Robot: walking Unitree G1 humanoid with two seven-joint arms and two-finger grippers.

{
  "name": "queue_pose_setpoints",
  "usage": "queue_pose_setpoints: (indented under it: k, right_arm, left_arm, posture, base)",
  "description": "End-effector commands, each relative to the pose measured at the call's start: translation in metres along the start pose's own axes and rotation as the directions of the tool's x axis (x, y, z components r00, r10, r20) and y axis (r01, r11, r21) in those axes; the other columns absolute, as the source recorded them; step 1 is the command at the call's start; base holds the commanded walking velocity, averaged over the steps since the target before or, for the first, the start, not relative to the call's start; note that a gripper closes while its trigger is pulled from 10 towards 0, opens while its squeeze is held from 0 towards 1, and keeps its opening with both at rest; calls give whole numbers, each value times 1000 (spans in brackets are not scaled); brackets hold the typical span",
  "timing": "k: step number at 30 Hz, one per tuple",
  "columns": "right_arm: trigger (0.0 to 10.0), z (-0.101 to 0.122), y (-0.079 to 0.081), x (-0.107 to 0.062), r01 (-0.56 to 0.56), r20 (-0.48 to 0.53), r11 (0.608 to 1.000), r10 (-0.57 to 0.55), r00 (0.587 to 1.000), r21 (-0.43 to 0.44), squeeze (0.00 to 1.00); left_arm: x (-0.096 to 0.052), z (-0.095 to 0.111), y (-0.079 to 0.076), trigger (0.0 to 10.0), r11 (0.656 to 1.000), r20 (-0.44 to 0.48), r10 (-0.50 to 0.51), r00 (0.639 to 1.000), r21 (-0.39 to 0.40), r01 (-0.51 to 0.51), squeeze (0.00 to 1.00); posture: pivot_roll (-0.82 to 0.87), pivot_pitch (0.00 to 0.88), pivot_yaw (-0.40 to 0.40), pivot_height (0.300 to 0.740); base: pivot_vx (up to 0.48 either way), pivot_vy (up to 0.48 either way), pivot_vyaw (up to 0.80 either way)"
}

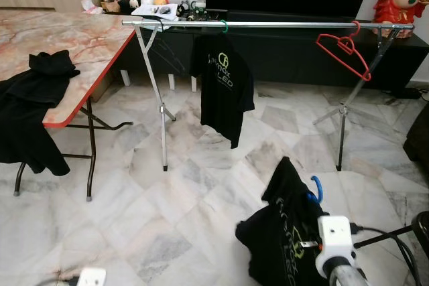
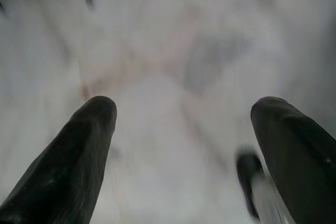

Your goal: Hang hanger

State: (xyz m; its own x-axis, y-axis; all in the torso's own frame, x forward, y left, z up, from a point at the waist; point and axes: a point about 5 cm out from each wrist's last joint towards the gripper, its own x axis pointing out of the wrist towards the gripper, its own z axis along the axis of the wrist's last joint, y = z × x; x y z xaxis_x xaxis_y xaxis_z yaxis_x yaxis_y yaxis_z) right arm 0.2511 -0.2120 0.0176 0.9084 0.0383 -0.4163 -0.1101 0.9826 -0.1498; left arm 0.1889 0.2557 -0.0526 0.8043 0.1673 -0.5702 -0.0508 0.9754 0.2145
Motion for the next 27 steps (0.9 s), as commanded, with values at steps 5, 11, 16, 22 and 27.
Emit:
queue_pose_setpoints:
  k: [5,11,16,22,27]
  right_arm:
    - [10000,17,-11,12,-119,-34,981,115,993,-152,0]
    - [10000,44,-4,9,-448,-75,839,447,891,-308,0]
    - [10000,58,0,-6,-669,-195,590,666,720,-452,0]
    - [10000,70,1,-13,-747,-249,466,743,622,-475,0]
    - [10000,77,0,-20,-791,-325,359,767,553,-496,0]
  left_arm:
    - [9,58,-3,10000,990,283,-98,954,128,64,0]
    - [6,94,-49,10000,792,250,-563,788,435,428,0]
    - [5,111,-61,10000,610,130,-717,685,592,526,0]
    - [3,124,-74,10000,514,78,-775,627,655,554,0]
    - [1,133,-85,10000,500,68,-787,613,652,570,0]
  posture:
    - [-23,48,-23,721]
    - [-21,74,-29,721]
    - [-23,82,-34,721]
    - [-23,87,-43,721]
    - [-33,92,-50,721]
  base:
    - [0,0,0]
    - [0,0,0]
    - [0,0,0]
    - [0,0,0]
    - [0,0,0]
